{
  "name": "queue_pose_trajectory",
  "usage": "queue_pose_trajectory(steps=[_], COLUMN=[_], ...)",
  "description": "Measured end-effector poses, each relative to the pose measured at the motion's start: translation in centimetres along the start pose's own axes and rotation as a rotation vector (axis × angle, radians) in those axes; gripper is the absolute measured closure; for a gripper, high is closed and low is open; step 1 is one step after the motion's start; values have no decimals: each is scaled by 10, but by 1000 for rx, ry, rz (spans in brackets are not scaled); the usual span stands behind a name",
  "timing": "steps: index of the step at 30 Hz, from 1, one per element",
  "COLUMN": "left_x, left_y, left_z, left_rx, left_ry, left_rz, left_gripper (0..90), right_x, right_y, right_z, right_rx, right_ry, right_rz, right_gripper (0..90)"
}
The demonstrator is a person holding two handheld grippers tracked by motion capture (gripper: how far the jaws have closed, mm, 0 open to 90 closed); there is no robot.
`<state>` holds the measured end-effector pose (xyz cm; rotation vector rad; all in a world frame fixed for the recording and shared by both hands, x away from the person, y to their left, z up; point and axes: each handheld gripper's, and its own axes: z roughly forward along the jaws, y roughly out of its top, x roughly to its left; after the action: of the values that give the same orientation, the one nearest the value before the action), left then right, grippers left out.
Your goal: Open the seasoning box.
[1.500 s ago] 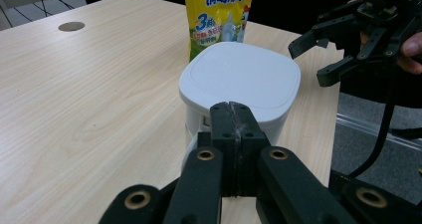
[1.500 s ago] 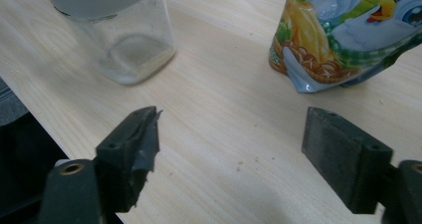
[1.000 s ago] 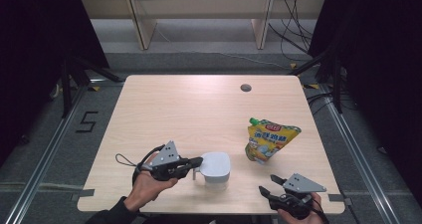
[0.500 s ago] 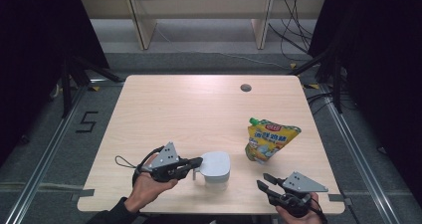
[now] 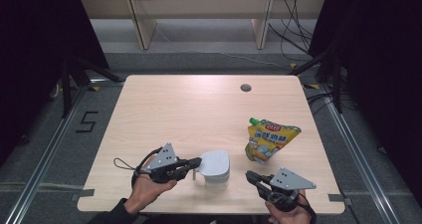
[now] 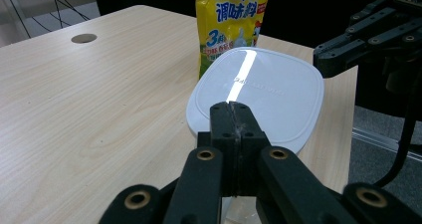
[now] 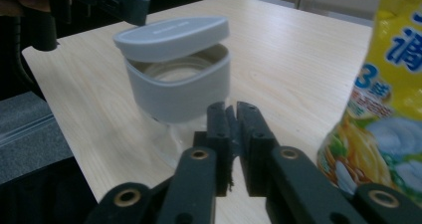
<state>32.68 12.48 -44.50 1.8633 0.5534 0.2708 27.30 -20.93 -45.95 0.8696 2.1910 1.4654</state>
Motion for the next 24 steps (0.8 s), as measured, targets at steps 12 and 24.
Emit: queue_pose_trajectory(steps=[12, 24], left_x=[2, 2], left_y=[-4, -4], left_z=[-2, -2], left_rx=[-7, -13], left_ry=[-1, -1], left_rz=[-1, -13], left_gripper=[890, 890], right_x=[4, 6], right_y=[17, 30], right_z=[17, 28], right_rx=[-4, 18], right_ry=[12, 37], right_rz=[-66, -88], right_gripper=[900, 900])
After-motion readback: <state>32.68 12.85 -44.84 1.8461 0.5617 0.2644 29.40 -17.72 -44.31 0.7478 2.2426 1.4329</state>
